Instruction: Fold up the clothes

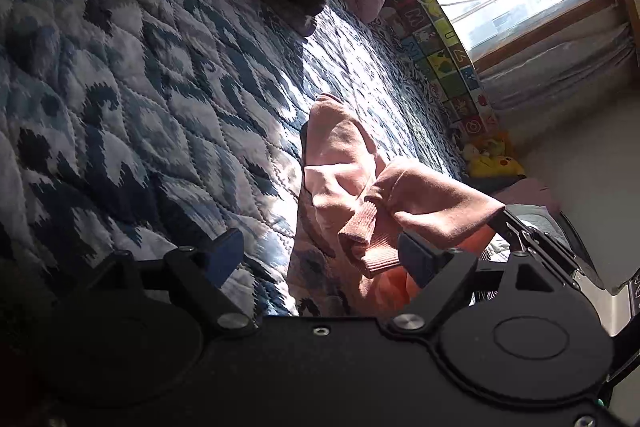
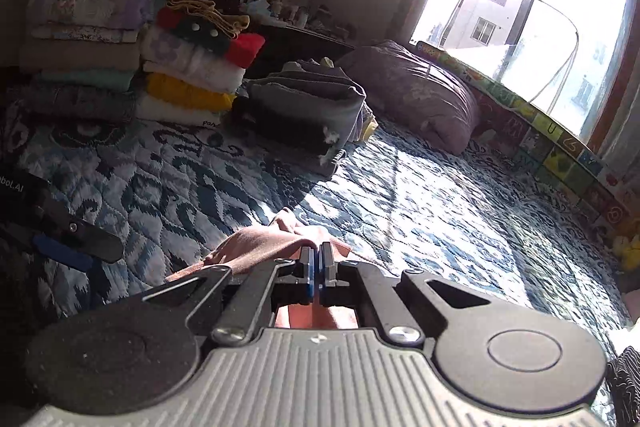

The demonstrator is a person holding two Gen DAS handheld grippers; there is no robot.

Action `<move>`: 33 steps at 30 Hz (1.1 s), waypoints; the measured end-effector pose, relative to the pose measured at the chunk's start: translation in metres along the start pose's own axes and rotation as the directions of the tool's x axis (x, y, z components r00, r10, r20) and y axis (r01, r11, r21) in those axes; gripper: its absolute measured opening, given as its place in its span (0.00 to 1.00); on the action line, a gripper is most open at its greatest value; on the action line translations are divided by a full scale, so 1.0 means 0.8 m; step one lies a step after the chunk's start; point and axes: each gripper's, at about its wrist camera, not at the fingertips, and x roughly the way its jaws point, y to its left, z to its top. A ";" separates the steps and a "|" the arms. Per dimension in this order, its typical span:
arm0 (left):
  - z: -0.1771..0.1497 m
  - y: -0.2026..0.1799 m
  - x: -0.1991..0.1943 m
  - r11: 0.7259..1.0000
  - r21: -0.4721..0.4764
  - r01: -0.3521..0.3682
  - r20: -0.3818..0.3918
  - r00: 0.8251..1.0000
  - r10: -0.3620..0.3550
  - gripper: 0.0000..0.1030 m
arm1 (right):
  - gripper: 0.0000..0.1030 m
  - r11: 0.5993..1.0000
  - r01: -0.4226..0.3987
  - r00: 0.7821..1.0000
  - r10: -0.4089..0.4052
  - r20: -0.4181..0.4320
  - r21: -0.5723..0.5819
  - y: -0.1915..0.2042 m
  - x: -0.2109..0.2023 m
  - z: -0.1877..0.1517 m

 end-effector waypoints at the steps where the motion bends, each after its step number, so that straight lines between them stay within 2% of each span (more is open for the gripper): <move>1: -0.002 -0.002 -0.001 1.000 0.002 0.001 -0.001 1.000 -0.001 0.82 | 0.02 0.998 0.007 1.000 -0.007 0.011 0.057 -0.017 -0.009 0.001; 5: -0.008 -0.011 -0.003 1.000 0.013 0.008 -0.007 1.000 -0.008 0.82 | 0.03 0.963 0.041 0.997 -0.057 0.052 0.265 -0.085 -0.040 -0.007; 10: -0.016 -0.019 -0.003 1.000 0.028 0.007 -0.016 1.000 -0.006 0.82 | 0.03 0.863 0.099 0.987 -0.150 0.064 0.495 -0.167 -0.075 -0.046; 14: -0.021 -0.023 -0.001 0.999 0.042 0.005 -0.025 1.000 -0.004 0.82 | 0.03 0.747 0.152 0.975 -0.222 0.028 0.647 -0.225 -0.087 -0.096; 19: -0.024 -0.025 0.004 0.999 0.049 -0.006 -0.031 0.999 0.008 0.82 | 0.03 0.570 0.205 0.957 -0.286 -0.042 0.796 -0.289 -0.090 -0.165; 26: -0.027 -0.026 0.013 0.998 0.057 -0.030 -0.046 0.998 0.032 0.82 | 0.05 0.367 0.300 0.941 -0.268 -0.209 0.881 -0.351 -0.054 -0.260; 29: -0.027 -0.029 0.019 0.997 0.061 -0.039 -0.050 0.998 0.042 0.82 | 0.10 0.213 0.358 0.925 -0.210 -0.316 0.909 -0.367 -0.040 -0.308; 30: -0.027 -0.030 0.021 0.997 0.063 -0.041 -0.052 0.998 0.045 0.82 | 0.10 0.183 0.371 0.921 -0.198 -0.335 0.910 -0.369 -0.038 -0.320; 31: -0.026 -0.031 0.024 0.997 0.065 -0.042 -0.055 0.997 0.046 0.82 | 0.12 0.173 0.375 0.919 -0.195 -0.341 0.911 -0.368 -0.038 -0.328; 33: -0.024 -0.033 0.031 0.996 0.074 -0.045 -0.061 0.997 0.050 0.82 | 0.28 0.183 0.384 0.915 -0.206 -0.346 0.905 -0.362 -0.042 -0.333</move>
